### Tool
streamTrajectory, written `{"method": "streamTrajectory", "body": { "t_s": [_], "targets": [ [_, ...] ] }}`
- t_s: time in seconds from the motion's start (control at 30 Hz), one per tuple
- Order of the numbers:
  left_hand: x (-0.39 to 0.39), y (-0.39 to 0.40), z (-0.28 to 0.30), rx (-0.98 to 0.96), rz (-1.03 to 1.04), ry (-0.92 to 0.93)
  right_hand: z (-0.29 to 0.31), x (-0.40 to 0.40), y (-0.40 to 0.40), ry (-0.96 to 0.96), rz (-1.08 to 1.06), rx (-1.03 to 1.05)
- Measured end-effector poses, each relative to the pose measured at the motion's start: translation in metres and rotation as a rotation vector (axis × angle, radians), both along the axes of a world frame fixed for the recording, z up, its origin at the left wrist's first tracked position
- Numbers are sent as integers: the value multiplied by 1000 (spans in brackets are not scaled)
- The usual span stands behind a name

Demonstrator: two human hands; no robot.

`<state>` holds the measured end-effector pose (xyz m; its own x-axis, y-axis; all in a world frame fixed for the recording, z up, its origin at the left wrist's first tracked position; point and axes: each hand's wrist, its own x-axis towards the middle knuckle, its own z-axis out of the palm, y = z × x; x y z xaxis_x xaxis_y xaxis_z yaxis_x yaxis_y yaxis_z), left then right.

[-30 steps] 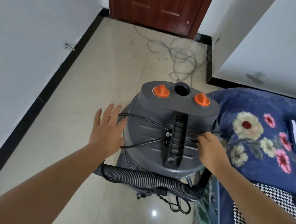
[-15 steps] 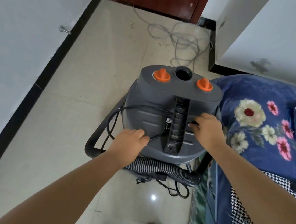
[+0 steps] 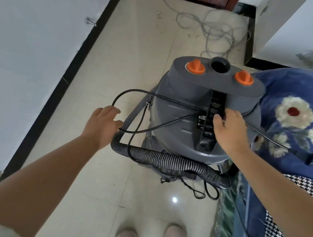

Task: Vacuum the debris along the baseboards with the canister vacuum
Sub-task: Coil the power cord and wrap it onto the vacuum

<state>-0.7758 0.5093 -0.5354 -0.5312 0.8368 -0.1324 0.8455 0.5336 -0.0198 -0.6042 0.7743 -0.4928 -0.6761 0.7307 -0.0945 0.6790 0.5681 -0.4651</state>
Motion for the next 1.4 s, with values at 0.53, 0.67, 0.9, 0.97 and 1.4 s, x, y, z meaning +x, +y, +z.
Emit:
{"method": "streamTrajectory", "body": {
  "t_s": [0.53, 0.67, 0.9, 0.97, 1.4],
  "targets": [
    [-6, 122, 47, 302, 215, -204, -20, -17, -31, 38, -129, -38],
    [-20, 154, 58, 361, 152, -186, -12, -25, -17, 45, -56, -99],
    [-48, 199, 56, 307, 123, -224, -11, -57, 19, -15, 35, -146],
    [-56, 199, 52, 244, 142, -236, -9, -70, 33, -25, 57, -144],
    [-168, 300, 53, 159, 212, -249, -1, -181, 168, -83, 242, -180]
  ]
}}
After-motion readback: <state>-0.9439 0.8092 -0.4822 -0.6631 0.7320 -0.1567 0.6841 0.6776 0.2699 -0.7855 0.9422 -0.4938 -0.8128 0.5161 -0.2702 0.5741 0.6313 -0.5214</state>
